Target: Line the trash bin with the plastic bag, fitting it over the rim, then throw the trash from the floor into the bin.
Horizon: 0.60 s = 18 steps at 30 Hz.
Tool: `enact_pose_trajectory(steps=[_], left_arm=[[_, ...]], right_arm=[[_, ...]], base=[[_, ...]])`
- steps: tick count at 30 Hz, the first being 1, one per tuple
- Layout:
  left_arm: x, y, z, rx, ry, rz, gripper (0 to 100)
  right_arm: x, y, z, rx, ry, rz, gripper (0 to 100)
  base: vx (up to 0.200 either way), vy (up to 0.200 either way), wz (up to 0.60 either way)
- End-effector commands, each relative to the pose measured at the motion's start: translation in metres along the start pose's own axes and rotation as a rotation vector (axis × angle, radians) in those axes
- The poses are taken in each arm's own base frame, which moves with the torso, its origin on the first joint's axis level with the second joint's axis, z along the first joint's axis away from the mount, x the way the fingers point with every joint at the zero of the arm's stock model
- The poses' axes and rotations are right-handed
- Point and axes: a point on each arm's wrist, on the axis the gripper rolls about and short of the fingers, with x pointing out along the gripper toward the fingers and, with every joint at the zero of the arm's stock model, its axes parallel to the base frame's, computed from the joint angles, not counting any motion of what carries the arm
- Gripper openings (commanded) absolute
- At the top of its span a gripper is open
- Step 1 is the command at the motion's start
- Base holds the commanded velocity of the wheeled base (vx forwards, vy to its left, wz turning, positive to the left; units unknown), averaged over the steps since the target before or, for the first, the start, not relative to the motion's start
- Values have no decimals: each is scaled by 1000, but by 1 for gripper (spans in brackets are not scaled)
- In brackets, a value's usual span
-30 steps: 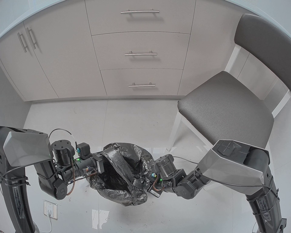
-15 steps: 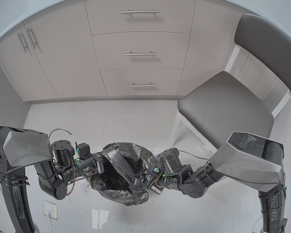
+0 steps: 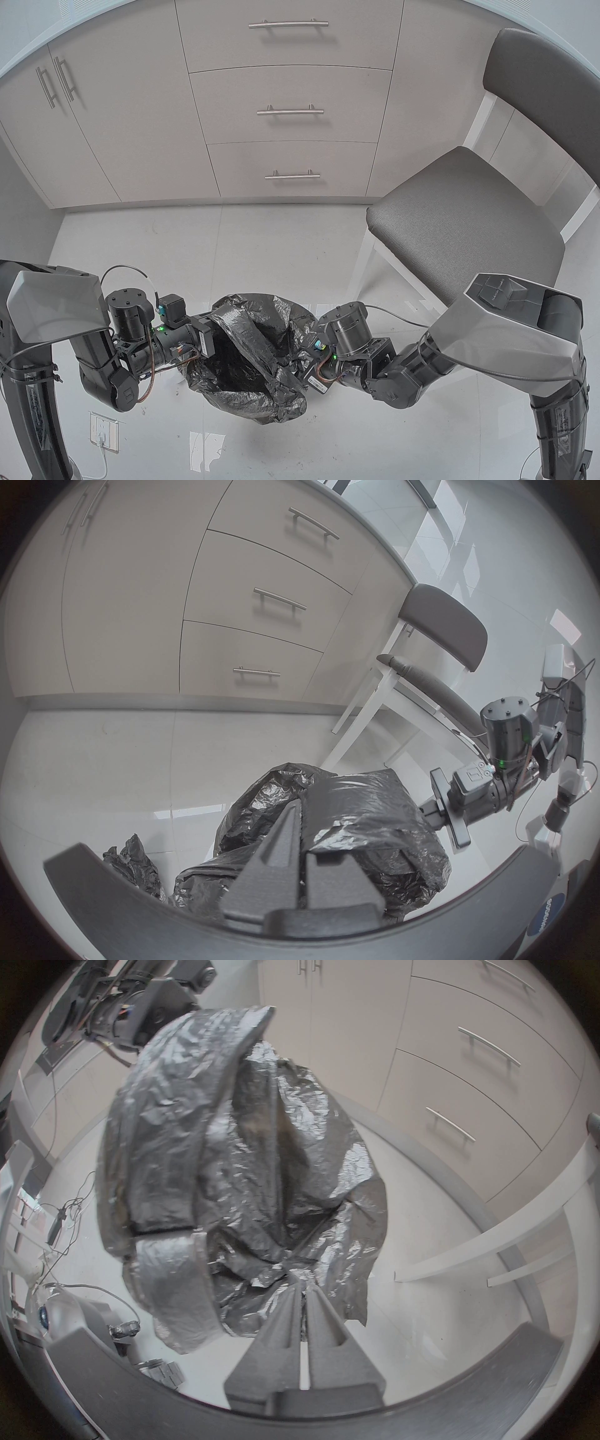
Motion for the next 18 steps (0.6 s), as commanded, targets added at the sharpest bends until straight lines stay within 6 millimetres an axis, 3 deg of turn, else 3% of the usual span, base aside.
enact_pose_trajectory(steps=[1, 7, 18], left_arm=[[0, 0, 0, -2, 2, 2, 0], [0, 0, 0, 0, 2, -1, 0], [0, 0, 0, -2, 2, -1, 0]], right_arm=[[6, -8, -2, 12, 2, -24, 0], [9, -7, -5, 12, 13, -22, 0], [21, 16, -14, -14, 33, 19, 0]], base=[[0, 0, 0], [0, 0, 0], [0, 0, 0]])
